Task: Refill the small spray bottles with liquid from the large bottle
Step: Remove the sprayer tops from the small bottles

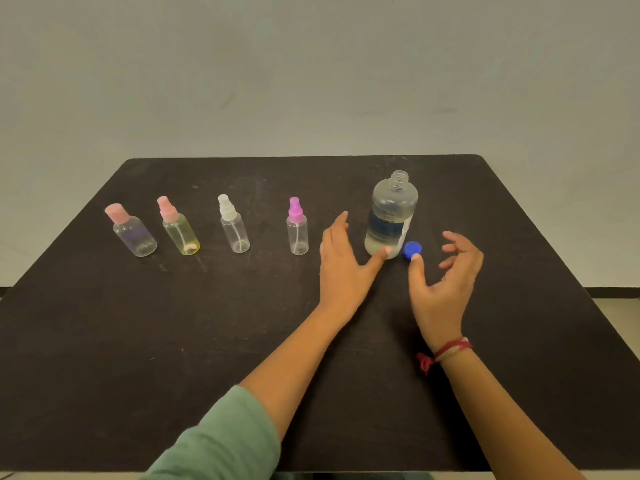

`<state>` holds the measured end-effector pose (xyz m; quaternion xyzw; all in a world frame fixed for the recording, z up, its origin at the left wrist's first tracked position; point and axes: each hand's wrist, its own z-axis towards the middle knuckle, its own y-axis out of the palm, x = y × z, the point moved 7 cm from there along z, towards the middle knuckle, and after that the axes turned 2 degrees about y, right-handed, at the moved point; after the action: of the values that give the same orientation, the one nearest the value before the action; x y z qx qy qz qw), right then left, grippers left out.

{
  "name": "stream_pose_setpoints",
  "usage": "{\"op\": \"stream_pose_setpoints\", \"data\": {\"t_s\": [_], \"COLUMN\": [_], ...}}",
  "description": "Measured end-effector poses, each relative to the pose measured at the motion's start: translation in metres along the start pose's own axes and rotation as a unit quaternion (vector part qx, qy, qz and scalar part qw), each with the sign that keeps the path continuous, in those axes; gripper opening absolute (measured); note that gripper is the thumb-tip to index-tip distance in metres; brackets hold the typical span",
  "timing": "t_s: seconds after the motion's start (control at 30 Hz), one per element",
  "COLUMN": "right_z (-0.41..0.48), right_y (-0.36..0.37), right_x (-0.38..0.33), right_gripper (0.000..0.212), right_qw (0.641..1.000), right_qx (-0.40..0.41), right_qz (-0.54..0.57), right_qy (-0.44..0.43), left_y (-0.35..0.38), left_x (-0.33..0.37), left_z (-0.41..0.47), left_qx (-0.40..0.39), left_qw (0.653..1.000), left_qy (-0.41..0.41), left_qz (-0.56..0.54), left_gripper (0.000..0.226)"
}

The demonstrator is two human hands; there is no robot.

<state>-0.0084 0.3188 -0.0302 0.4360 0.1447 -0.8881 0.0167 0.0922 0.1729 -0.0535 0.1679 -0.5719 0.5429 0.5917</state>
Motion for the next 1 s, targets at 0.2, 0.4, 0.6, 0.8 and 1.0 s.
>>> {"op": "stream_pose_setpoints", "data": {"t_s": [0.2, 0.4, 0.6, 0.8, 1.0], "right_z": [-0.036, -0.003, 0.016, 0.024, 0.030], "right_y": [0.065, 0.153, 0.177, 0.180, 0.188], "right_x": [-0.088, -0.098, -0.100, -0.097, -0.105], "right_gripper": [0.032, 0.074, 0.027, 0.014, 0.015], "right_qw": [0.960, 0.922, 0.928, 0.926, 0.894], "right_qx": [-0.238, -0.352, -0.314, -0.341, -0.406], "right_qz": [0.073, -0.148, -0.183, -0.163, -0.174], "right_qy": [-0.124, -0.058, -0.075, -0.021, -0.073], "left_y": [-0.075, -0.098, -0.082, -0.082, -0.082], "left_x": [-0.008, -0.046, -0.060, -0.063, -0.056], "left_z": [-0.040, -0.039, -0.004, 0.027, 0.031], "left_qx": [0.085, 0.049, -0.007, 0.049, 0.026], "left_qw": [0.992, 0.995, 0.995, 0.994, 0.990], "left_qy": [0.094, -0.009, -0.083, -0.074, -0.019], "left_qz": [0.017, 0.085, 0.061, 0.058, 0.137], "left_gripper": [0.053, 0.065, 0.088, 0.037, 0.029]}}
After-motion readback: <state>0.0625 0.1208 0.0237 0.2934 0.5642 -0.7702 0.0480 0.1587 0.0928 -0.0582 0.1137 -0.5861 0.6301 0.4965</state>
